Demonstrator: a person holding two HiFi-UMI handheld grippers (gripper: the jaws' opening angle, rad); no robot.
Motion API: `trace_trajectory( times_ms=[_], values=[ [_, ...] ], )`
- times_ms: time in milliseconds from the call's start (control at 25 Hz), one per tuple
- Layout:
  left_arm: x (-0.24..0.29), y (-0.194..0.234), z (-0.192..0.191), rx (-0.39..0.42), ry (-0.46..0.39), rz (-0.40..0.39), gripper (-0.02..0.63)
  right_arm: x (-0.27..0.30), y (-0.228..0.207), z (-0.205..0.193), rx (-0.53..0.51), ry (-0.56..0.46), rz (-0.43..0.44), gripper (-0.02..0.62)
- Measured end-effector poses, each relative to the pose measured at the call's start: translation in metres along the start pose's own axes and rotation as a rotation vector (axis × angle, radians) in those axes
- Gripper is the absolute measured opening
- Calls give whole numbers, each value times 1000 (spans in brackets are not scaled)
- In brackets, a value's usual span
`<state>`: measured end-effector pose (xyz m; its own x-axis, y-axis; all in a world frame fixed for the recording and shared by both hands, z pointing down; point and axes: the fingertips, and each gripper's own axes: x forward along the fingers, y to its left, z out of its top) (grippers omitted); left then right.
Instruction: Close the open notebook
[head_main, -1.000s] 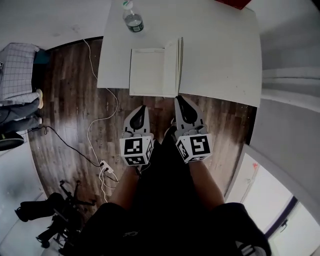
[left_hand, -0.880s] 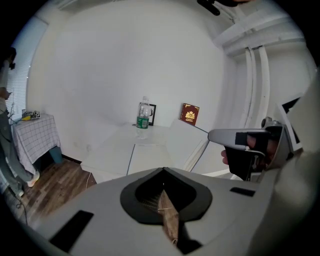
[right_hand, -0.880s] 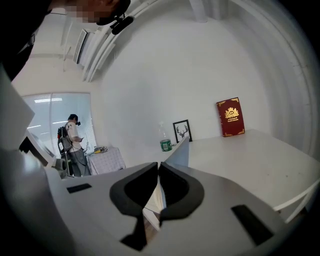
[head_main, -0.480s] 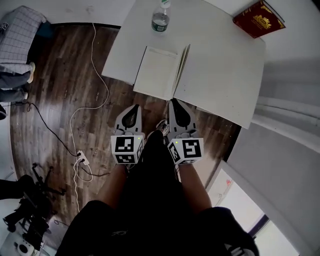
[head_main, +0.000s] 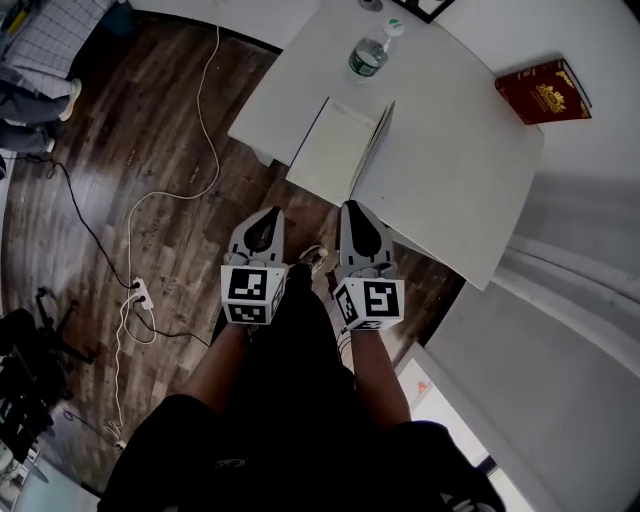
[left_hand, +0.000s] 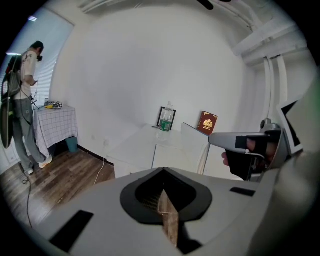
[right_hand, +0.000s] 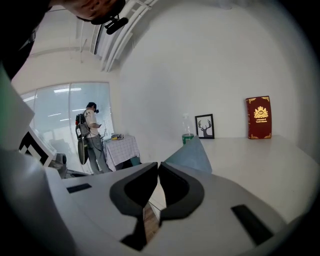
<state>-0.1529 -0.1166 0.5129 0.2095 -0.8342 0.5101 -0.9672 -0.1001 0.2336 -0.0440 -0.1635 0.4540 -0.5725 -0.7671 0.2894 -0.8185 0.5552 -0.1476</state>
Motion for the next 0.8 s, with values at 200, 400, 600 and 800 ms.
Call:
trace_trajectory(
  times_ms=[200, 400, 600, 800],
  values=[
    [-1, 13, 1, -32, -13, 29, 3, 13, 11, -3, -41, 33, 42, 35],
    [0, 25, -1, -62, -18, 55, 3, 28, 21, -10, -77, 65, 81, 37],
    [-5, 40, -7, -96, -21, 93, 3, 44, 31, -19, -95, 95, 119, 35],
    [-10, 54, -16, -144, -25, 133, 3, 56, 39, -28, -170, 133, 158, 35]
  ],
)
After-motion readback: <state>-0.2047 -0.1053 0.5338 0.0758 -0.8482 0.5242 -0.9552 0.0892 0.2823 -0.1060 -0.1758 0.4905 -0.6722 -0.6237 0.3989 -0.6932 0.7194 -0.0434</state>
